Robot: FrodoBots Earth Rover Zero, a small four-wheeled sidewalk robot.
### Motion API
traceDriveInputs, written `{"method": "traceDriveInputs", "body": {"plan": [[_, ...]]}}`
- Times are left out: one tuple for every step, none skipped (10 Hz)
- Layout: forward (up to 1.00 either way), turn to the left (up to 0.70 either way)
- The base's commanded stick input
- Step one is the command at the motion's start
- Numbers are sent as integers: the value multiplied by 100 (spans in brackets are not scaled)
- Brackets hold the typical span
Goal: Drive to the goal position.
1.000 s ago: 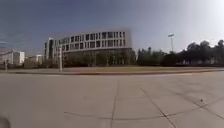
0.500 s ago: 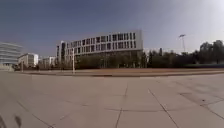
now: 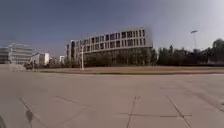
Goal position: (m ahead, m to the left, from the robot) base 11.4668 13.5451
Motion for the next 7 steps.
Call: {"method": "traceDriveInputs", "body": {"plan": [[70,35],[70,35],[70,35],[70,35],[70,35],[70,35],[70,35]]}}
